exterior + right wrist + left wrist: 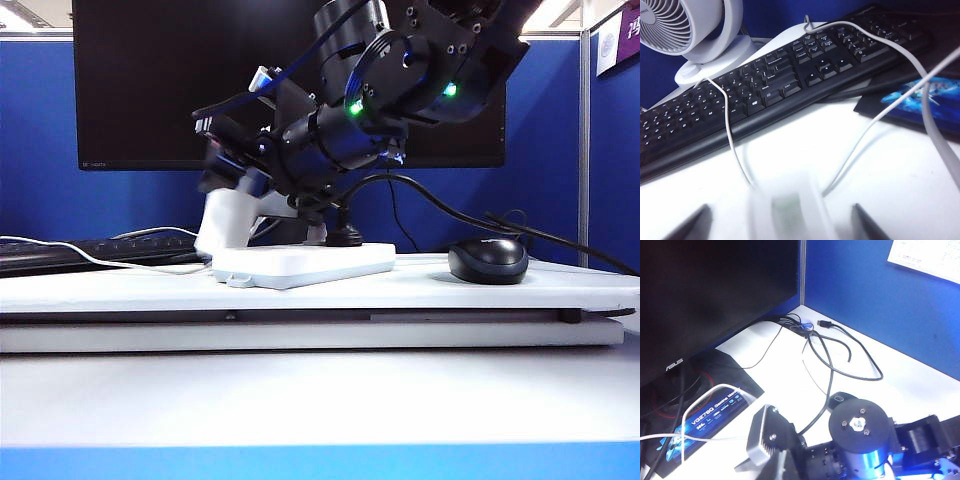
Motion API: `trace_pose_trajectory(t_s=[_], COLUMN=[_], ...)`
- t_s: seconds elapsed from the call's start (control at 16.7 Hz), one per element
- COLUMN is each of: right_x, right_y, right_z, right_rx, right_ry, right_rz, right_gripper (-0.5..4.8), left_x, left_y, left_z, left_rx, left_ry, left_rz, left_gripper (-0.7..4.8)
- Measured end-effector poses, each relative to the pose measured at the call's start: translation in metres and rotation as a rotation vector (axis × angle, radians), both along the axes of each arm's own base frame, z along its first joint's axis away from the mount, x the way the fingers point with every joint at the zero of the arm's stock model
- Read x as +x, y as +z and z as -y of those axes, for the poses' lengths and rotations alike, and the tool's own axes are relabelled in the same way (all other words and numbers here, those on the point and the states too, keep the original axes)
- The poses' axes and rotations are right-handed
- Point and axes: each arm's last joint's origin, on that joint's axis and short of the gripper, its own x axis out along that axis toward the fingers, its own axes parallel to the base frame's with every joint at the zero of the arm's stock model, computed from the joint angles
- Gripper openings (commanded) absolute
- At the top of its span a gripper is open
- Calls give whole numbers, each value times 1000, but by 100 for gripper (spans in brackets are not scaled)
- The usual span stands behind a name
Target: Unplug the white charger from the socket, then place it next to the socket.
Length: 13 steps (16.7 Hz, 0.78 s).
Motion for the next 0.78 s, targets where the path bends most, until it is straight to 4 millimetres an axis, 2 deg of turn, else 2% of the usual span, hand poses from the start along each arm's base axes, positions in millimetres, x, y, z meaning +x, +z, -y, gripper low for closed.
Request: trace_pose_trajectory(t_s=[0.48,0.78], right_x=[-12,-18], right_y=[30,23], right_z=[10,15], right_rx=[-33,-176], right_ry=[3,24], right_rz=[-16,-62], right_gripper=[315,314], left_x=[0,0], left_y=[0,0], left_z=[0,0], left_rx=[0,0], left_ry=[0,0], left_rz=[0,0], left_gripper=[-5,-5])
